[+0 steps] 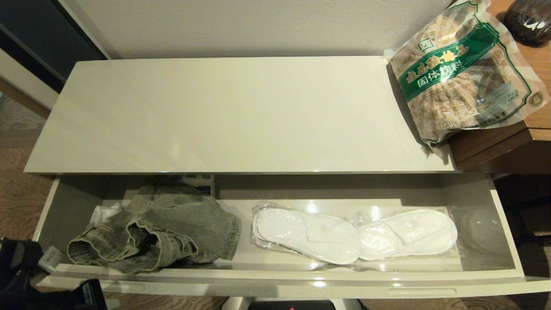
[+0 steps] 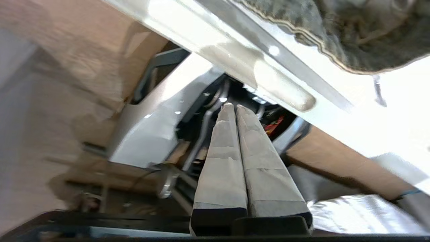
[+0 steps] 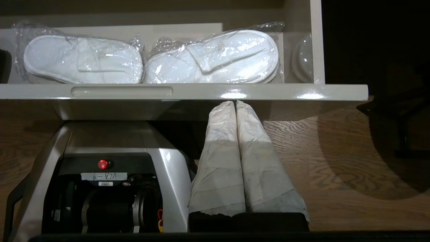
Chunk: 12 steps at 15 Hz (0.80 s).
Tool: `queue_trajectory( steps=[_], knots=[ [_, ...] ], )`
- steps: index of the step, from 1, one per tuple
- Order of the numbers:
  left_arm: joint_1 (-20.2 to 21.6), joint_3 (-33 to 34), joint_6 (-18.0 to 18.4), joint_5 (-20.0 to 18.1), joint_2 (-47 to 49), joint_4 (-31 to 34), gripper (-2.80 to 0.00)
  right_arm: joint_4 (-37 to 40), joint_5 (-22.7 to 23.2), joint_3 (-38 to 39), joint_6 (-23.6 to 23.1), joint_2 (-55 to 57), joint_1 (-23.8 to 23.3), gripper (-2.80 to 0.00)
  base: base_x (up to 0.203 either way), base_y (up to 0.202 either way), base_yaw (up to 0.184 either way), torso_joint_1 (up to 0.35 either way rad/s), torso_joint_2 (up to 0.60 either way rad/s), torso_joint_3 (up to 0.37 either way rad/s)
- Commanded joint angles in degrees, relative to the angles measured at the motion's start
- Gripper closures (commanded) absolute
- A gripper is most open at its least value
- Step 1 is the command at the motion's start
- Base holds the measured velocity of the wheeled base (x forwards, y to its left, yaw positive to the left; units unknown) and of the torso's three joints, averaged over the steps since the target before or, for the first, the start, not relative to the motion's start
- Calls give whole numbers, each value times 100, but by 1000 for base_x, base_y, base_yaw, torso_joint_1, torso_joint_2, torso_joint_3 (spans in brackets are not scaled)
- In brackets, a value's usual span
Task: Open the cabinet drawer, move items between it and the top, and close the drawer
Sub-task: Close the drawer
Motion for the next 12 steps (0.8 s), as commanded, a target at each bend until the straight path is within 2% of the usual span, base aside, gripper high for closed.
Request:
queue_trajectory(
  steps=[1,4,8,12],
  knots=[
    [-162,-190,-296,-22,-150,32,0,5,4,-1,-3,9,0,0,0,0,0,0,0,0],
    [-508,-327,-584,-23,-51,44,0,5,4,-1,-3,9,0,0,0,0,0,0,0,0],
    [-720,-326,-588,39,139,42,0,5,4,-1,-3,9,0,0,0,0,0,0,0,0],
    [-728,-335,-605,39,254,-29,0,5,11,-1,-3,9,0,0,0,0,0,0,0,0]
  ],
)
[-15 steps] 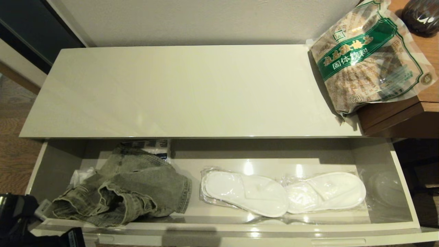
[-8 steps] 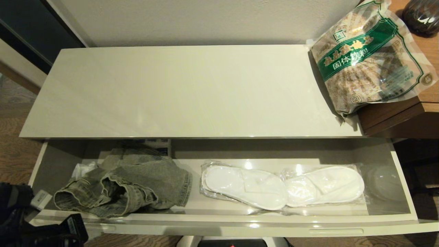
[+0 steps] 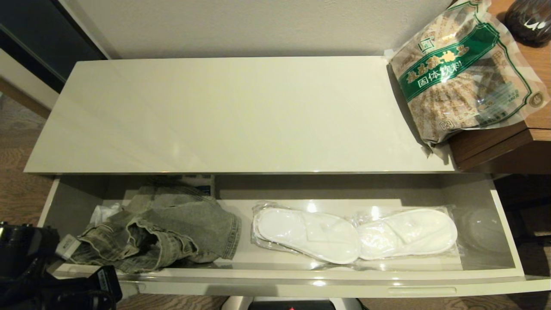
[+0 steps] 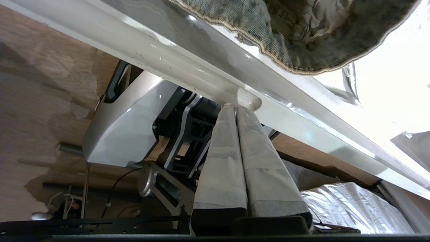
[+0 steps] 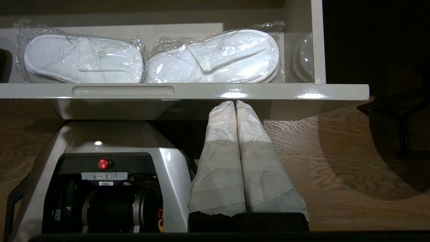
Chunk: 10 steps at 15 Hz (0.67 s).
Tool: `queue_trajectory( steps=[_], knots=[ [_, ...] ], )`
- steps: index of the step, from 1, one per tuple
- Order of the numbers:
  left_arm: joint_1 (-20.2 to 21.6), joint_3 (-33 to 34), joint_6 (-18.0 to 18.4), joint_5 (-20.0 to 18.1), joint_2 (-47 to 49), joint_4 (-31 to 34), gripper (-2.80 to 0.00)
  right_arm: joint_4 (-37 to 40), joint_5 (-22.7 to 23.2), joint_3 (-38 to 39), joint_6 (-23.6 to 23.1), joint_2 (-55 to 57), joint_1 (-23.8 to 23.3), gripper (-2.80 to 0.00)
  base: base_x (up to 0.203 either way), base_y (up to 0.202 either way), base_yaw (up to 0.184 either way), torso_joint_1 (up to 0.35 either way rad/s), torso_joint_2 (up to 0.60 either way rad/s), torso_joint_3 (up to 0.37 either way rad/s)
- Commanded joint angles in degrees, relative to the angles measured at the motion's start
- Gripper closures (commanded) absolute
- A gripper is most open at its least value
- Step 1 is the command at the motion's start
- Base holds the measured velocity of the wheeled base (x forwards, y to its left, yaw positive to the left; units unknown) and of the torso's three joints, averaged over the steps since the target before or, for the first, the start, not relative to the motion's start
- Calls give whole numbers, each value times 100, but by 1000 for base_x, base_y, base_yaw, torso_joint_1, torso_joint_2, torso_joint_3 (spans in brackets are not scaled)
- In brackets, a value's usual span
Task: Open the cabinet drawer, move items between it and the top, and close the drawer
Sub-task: Close the drawer
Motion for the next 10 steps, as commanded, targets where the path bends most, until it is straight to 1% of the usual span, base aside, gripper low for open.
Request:
queue_trajectory(
  steps=[1,4,6,10],
  knots=[
    [-7,-7,-25,-18,56,6,0,5,3,-1,-5,9,0,0,0,0,0,0,0,0],
    [-7,-15,-34,-9,43,-3,0,5,3,-1,-5,9,0,0,0,0,0,0,0,0],
    [-7,-53,-70,-54,-198,91,0,5,3,-1,-5,9,0,0,0,0,0,0,0,0],
    [-7,-95,-60,-88,-159,270,0,5,3,-1,-5,9,0,0,0,0,0,0,0,0]
  ],
)
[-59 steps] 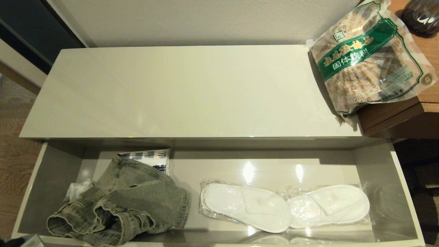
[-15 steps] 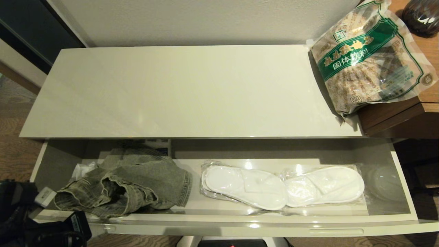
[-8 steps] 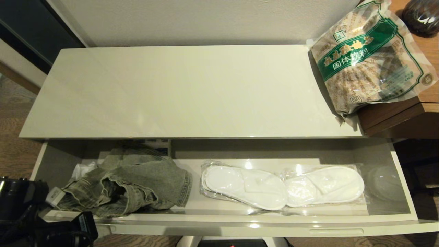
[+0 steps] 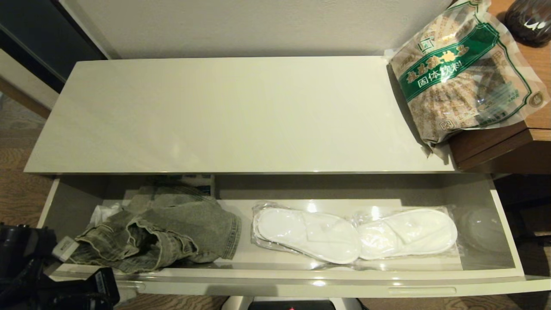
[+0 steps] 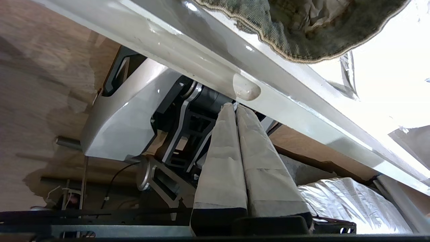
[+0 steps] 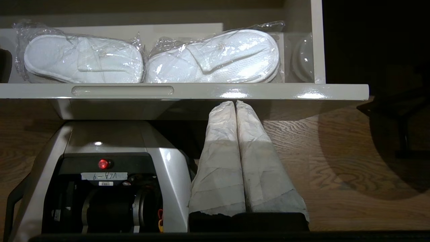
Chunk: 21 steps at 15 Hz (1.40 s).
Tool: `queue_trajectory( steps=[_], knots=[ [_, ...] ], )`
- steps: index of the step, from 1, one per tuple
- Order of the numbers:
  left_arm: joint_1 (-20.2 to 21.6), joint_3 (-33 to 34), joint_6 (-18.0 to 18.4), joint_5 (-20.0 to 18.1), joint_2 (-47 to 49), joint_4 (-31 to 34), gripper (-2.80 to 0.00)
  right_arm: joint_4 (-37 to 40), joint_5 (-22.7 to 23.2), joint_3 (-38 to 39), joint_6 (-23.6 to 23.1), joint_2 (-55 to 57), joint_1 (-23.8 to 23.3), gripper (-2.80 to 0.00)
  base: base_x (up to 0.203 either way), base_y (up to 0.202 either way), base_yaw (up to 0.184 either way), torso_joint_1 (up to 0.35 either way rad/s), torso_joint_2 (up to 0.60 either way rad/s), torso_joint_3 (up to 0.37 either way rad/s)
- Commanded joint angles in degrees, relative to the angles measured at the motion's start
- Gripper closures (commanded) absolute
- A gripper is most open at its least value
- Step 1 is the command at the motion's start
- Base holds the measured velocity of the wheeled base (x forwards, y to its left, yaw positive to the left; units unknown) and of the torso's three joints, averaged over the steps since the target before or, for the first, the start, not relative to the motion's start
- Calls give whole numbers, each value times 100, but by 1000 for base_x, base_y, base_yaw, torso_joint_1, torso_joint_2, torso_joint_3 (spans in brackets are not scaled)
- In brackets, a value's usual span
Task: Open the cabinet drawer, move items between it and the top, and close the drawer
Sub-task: Close the drawer
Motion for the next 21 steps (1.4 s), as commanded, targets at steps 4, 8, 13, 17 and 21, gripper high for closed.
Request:
queue_trajectory(
  steps=[4,8,13,17,21],
  knots=[
    [-51,-115,22,-137,-51,349,0,5,1,-1,-2,9,0,0,0,0,0,0,0,0],
    [-70,-183,182,-294,185,770,0,5,1,-1,-2,9,0,0,0,0,0,0,0,0],
    [-85,-71,185,-224,509,651,0,5,1,-1,-2,9,0,0,0,0,0,0,0,0],
    [-45,-132,-153,-9,1447,-978,0,5,1,-1,-2,9,0,0,0,0,0,0,0,0],
    [33,-1094,-532,76,2569,-1801,0,5,1,-1,-2,9,0,0,0,0,0,0,0,0]
  ],
)
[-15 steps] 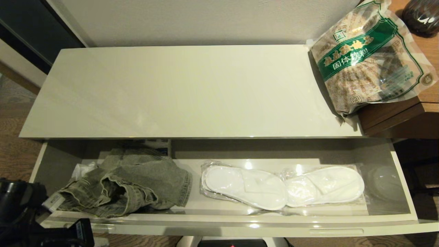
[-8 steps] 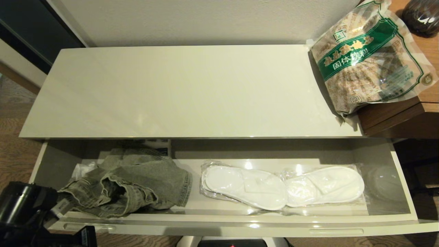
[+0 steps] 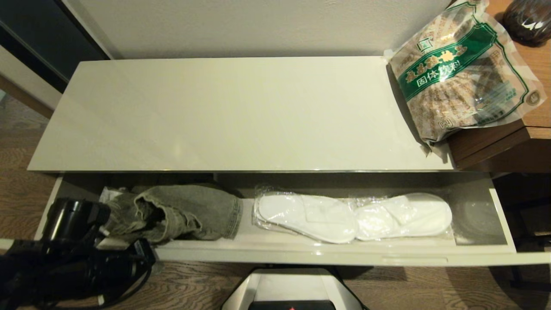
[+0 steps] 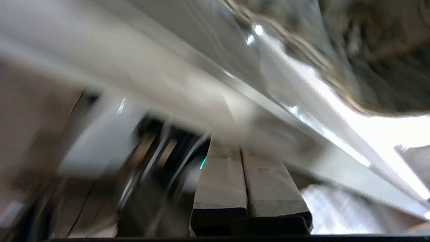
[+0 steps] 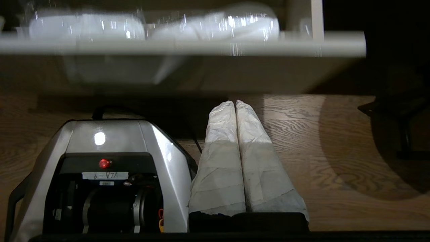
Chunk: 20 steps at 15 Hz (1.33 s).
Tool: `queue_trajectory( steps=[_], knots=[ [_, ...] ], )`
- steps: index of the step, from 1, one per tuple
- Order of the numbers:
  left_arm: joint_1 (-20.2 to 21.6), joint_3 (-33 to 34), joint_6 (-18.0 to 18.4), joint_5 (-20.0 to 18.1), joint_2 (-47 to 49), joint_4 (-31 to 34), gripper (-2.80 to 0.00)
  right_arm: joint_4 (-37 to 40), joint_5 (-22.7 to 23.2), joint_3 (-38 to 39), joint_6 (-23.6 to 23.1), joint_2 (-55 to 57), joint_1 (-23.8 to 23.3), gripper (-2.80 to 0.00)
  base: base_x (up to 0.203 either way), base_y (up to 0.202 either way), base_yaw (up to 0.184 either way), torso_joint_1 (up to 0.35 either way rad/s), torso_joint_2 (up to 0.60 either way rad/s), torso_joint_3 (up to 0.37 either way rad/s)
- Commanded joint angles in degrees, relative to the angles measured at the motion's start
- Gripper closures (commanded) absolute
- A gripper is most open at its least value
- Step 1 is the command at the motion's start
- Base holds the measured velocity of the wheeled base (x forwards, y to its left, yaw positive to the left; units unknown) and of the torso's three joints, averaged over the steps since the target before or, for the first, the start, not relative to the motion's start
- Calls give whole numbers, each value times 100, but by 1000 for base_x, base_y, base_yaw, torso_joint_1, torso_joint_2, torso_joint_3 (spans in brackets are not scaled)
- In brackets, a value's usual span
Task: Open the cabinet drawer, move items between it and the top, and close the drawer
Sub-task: Close the drawer
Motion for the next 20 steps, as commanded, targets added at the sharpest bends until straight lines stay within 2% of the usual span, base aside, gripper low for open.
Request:
queue_trajectory(
  steps=[1,4,8,9,11,13,16,20],
  knots=[
    [67,-799,-63,23,827,-94,0,5,2,-1,-2,9,0,0,0,0,0,0,0,0],
    [179,-1840,-78,12,1221,205,0,5,2,-1,-2,9,0,0,0,0,0,0,0,0],
    [302,-3547,-97,-121,965,1607,0,5,2,-1,-2,9,0,0,0,0,0,0,0,0],
    [318,-3684,-103,-199,842,1866,0,5,2,-1,-2,9,0,0,0,0,0,0,0,0],
    [322,-3694,-105,-216,834,1885,0,5,2,-1,-2,9,0,0,0,0,0,0,0,0],
    [350,-3680,-71,-296,478,2195,0,5,10,-1,-2,9,0,0,0,0,0,0,0,0],
    [457,-3629,189,-370,-830,3075,0,5,2,-1,-2,9,0,0,0,0,0,0,0,0],
    [499,-3611,846,-392,-2882,4610,0,5,2,-1,-2,9,0,0,0,0,0,0,0,0]
  ],
)
